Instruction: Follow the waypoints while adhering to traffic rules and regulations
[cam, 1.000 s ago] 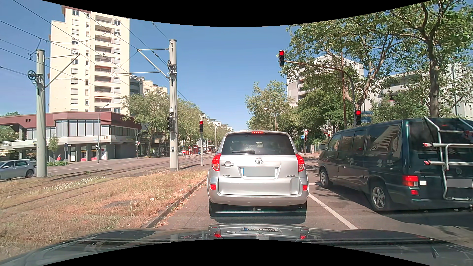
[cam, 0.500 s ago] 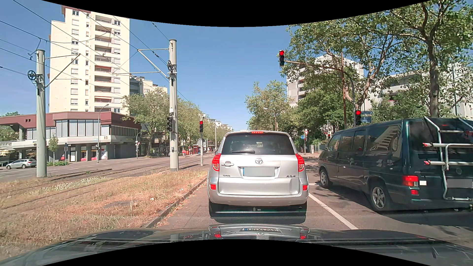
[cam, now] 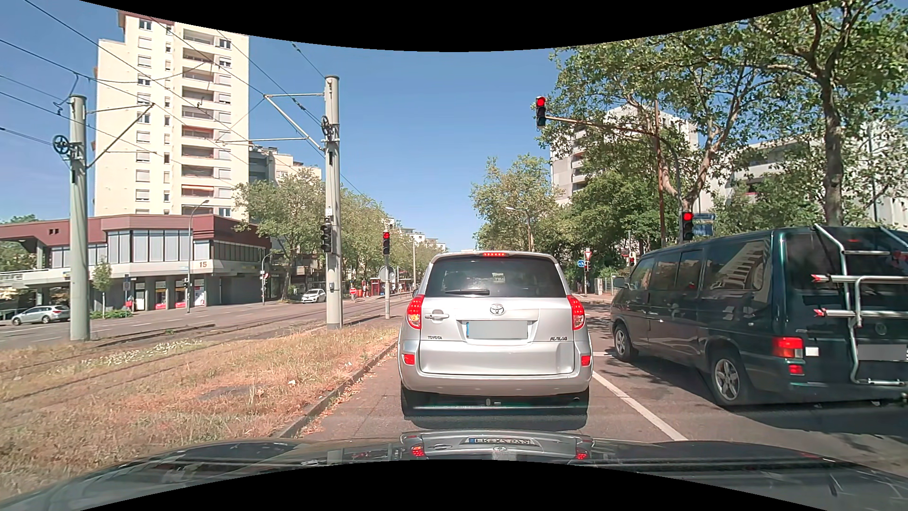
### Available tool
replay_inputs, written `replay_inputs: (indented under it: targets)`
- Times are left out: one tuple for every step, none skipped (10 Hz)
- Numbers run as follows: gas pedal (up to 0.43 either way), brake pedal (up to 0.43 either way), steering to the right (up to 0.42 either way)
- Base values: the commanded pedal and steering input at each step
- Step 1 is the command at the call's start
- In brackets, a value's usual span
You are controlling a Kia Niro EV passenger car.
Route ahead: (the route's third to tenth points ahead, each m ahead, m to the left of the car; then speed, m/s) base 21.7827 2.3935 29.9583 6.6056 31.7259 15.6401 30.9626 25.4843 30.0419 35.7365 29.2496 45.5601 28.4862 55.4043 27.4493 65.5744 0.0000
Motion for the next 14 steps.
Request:
replay_inputs:
  targets:
    - [0.0,0.213,-0.004]
    - [0.0,0.213,-0.004]
    - [0.0,0.213,-0.004]
    - [0.0,0.213,-0.004]
    - [0.0,0.213,-0.004]
    - [0.0,0.213,-0.004]
    - [0.0,0.213,-0.004]
    - [0.0,0.213,-0.004]
    - [0.0,0.207,-0.004]
    - [0.0,0.213,-0.004]
    - [0.0,0.22,-0.004]
    - [0.0,0.213,-0.004]
    - [0.0,0.213,-0.004]
    - [0.0,0.213,-0.004]
